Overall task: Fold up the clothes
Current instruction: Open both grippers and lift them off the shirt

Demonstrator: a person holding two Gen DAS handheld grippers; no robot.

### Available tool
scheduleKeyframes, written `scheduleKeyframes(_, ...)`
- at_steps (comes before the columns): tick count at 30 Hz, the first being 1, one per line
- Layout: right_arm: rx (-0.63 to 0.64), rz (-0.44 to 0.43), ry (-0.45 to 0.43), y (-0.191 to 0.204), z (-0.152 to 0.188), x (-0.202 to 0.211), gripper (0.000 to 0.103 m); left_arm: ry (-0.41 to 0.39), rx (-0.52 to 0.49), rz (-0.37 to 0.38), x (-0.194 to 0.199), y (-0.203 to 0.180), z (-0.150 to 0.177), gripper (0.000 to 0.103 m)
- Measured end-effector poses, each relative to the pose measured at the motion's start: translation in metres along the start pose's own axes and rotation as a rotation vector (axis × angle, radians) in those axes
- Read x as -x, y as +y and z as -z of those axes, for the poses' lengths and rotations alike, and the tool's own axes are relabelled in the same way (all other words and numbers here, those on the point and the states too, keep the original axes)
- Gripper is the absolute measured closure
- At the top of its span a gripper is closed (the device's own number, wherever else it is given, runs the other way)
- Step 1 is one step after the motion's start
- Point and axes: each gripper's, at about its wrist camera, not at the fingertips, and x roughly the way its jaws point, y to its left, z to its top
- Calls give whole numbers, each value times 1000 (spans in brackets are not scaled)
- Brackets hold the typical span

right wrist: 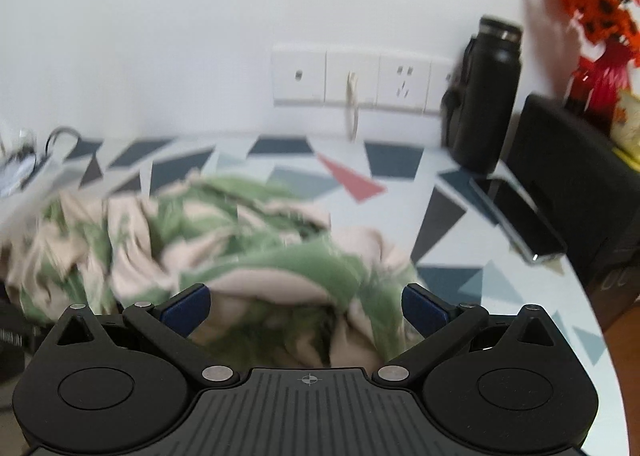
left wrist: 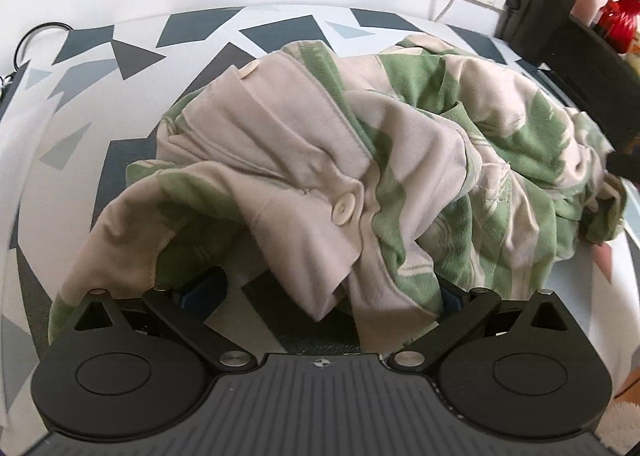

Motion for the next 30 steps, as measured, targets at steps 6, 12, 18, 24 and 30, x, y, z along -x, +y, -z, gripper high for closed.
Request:
scheduleKeyframes(6,-20,74,-22,10,-14,-3,4,4,-27,33,5,6,4,0)
scheduleKeyframes(12,-4,118,69,15,-10,-28,31,-24,-37,51,10,14,10,2)
scheduleKeyframes(18,16,34,203,24,13,-38,70,-73,83,96,26,50,14,53)
scheduleKeyframes(24,54,-51,264,50,25,-31,82,-112,181,54,36,89,14,66)
scheduleKeyframes(30,82,-187,314,69,23,-23,79,-106,325,33,45,124,7,56)
